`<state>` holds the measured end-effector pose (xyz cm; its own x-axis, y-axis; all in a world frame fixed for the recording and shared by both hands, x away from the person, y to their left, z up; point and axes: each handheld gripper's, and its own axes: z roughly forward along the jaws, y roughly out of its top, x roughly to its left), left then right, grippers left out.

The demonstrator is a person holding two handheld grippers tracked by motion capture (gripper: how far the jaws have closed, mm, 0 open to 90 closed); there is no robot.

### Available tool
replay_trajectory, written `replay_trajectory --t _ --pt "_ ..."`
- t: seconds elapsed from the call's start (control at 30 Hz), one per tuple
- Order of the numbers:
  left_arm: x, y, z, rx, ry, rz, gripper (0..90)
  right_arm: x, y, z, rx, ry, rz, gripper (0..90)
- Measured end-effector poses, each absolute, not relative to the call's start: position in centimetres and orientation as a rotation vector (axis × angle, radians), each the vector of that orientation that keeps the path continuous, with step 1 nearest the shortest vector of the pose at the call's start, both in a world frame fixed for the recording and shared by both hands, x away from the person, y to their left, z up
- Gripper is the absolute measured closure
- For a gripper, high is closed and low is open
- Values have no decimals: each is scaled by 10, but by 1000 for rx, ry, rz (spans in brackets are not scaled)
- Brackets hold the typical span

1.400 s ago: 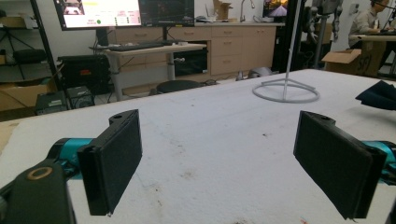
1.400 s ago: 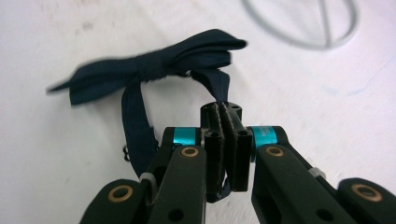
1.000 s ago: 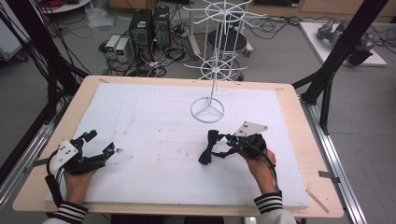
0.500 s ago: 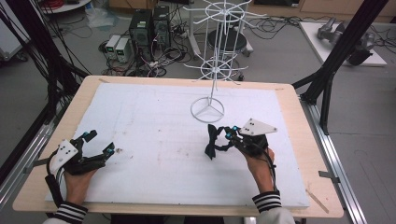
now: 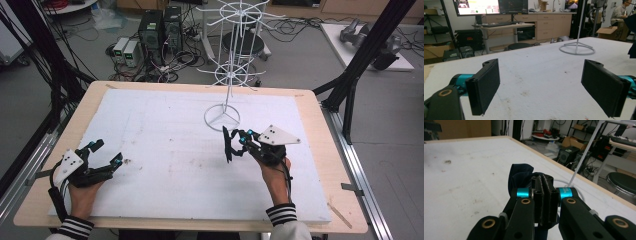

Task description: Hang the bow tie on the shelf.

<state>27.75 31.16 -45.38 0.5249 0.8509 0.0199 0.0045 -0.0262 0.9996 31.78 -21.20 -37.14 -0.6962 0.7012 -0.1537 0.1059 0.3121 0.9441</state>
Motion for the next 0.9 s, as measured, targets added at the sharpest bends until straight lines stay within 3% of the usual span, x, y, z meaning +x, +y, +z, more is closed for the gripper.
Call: replay_trajectory --t 0.9 --pt "278 312 -454 1448 789 803 158 332 -203 -329 716 1880 1580 874"
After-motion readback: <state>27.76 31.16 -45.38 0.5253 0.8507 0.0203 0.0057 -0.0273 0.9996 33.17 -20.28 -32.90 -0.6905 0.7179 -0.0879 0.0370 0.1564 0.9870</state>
